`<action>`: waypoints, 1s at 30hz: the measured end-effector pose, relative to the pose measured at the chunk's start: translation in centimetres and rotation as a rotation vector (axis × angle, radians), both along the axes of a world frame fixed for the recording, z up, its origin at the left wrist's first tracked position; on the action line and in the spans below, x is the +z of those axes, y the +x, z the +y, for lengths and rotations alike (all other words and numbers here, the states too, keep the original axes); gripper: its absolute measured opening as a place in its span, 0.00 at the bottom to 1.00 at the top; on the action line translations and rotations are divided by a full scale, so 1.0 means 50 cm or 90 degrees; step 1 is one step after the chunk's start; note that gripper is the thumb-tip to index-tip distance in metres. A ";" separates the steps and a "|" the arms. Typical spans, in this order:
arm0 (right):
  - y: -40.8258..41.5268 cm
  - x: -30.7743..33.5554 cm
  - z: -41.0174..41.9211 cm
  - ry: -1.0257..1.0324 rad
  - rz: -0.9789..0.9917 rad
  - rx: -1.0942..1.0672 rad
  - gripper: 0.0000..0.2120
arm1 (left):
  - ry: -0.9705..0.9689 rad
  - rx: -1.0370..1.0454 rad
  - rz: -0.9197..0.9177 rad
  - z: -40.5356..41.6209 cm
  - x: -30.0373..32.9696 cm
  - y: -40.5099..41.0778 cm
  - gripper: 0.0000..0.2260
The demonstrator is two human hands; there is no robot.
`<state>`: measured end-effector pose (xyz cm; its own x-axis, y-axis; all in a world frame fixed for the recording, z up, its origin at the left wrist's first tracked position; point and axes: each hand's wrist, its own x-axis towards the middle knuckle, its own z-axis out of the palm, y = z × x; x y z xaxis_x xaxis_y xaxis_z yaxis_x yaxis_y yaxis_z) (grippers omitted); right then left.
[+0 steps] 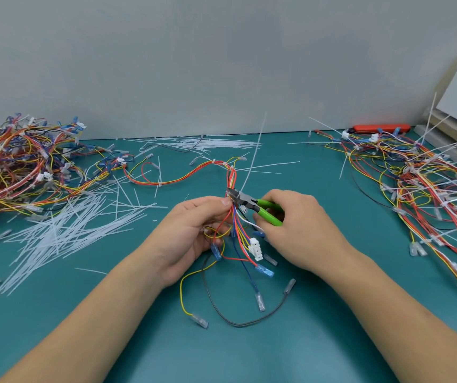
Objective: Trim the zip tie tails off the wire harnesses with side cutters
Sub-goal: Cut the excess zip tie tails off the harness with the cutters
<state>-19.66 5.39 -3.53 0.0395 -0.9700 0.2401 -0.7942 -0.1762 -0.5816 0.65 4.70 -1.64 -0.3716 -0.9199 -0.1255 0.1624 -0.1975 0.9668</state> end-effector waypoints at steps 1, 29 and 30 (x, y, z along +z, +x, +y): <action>0.000 -0.001 0.000 0.001 0.003 -0.003 0.08 | -0.001 -0.001 -0.002 0.000 0.000 0.000 0.08; 0.006 0.005 0.006 0.011 0.015 -0.022 0.02 | 0.004 -0.001 0.001 0.001 -0.001 -0.003 0.08; 0.005 0.005 0.006 0.011 0.012 -0.035 0.05 | 0.004 -0.001 0.001 0.000 0.000 -0.003 0.08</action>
